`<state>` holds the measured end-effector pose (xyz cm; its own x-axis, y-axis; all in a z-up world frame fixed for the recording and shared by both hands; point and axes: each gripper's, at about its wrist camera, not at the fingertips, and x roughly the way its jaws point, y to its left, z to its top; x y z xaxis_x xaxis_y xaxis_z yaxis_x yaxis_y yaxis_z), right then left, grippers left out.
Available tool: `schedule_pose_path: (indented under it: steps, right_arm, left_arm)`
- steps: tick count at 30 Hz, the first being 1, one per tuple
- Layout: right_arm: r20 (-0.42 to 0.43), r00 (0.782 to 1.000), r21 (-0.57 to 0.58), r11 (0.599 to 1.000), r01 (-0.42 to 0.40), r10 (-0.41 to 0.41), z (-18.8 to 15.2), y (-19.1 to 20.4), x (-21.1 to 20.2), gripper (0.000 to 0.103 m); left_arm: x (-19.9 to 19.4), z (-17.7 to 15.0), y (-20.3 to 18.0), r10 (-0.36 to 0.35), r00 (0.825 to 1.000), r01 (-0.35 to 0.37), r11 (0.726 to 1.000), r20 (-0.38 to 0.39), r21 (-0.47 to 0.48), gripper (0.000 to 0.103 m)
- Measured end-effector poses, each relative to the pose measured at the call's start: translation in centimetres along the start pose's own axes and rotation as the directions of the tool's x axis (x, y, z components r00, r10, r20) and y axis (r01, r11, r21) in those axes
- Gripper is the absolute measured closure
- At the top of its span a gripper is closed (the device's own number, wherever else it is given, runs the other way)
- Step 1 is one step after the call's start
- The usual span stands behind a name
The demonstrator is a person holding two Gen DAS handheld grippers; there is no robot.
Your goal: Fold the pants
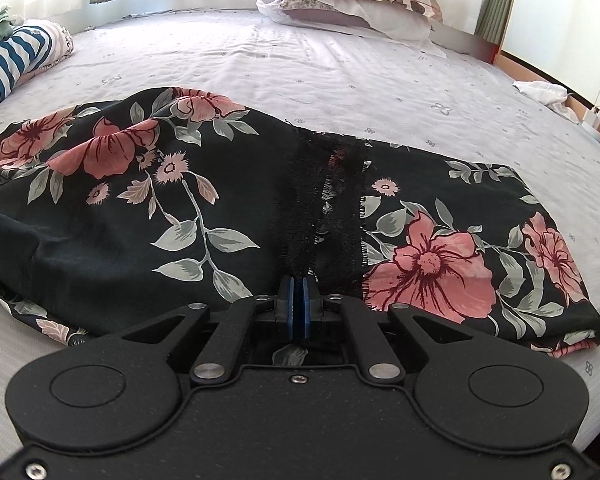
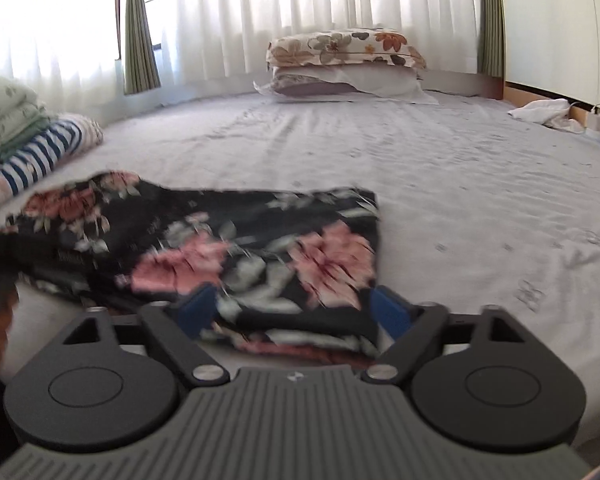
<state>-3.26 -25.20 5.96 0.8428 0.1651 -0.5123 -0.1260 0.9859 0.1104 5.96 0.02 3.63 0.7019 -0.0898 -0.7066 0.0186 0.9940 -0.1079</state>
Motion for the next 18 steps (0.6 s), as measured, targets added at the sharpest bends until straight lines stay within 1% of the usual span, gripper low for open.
schedule_pose_path:
  steps: [1,2,3,4,6,8,10,13,14,15,17,18]
  right_arm:
    - [0.006,1.0,0.011,1.0,-0.004,0.004,0.6,0.6,0.9,0.028]
    - [0.006,1.0,0.02,1.0,-0.009,0.009,1.2,1.1,1.9,0.036]
    - [-0.002,1.0,0.028,1.0,-0.012,0.013,1.6,1.6,3.1,0.04]
    - [-0.015,1.0,0.035,0.999,-0.013,0.013,1.9,2.0,4.2,0.046]
    - [-0.056,0.998,0.049,0.999,-0.016,0.019,2.1,2.9,6.6,0.053]
    - [-0.099,0.994,0.061,0.998,-0.033,0.039,1.8,3.8,8.3,0.053]
    - [-0.124,0.99,0.063,0.996,-0.063,0.07,1.4,4.7,9.1,0.053]
    - [-0.145,0.986,0.018,0.997,-0.08,0.081,1.2,6.6,9.7,0.053]
    - [-0.161,0.984,-0.003,0.997,-0.078,0.076,1.1,7.2,10.1,0.05]
    - [-0.163,0.985,-0.036,0.998,-0.058,0.051,0.7,7.9,10.4,0.048]
    - [-0.134,0.991,-0.138,0.99,-0.016,-0.002,0.0,9.3,10.0,0.049]
    - [-0.126,0.992,-0.201,0.98,-0.008,-0.018,-0.2,9.9,9.6,0.048]
  left_arm:
    - [0.0,0.0,0.1,-0.004,1.0,0.004,1.0,0.001,-0.006,0.097]
    - [0.0,-0.1,0.2,-0.008,1.0,0.008,1.0,0.001,-0.013,0.097]
    - [-0.1,-0.1,0.3,-0.013,1.0,0.013,1.0,0.002,-0.02,0.097]
    - [-0.1,-0.1,0.4,-0.018,1.0,0.018,0.999,0.002,-0.028,0.097]
    - [-0.2,-0.1,0.8,-0.03,1.0,0.03,0.999,0.001,-0.039,0.097]
    - [-0.3,-0.2,1.1,-0.043,0.999,0.043,0.998,0.001,-0.053,0.096]
    - [-0.6,-0.4,1.6,-0.061,0.998,0.061,0.996,0.003,-0.071,0.094]
    - [-1.4,-0.9,2.8,-0.088,0.996,0.087,0.989,-0.001,-0.118,0.092]
    - [-1.7,-1.2,3.3,-0.098,0.995,0.097,0.985,-0.004,-0.142,0.092]
    - [-2.1,-1.6,3.8,-0.106,0.994,0.104,0.98,-0.005,-0.168,0.091]
    - [-2.9,-2.2,4.4,-0.123,0.992,0.12,0.972,-0.007,-0.2,0.091]
    - [-3.2,-2.5,4.7,-0.129,0.992,0.125,0.97,-0.007,-0.208,0.091]
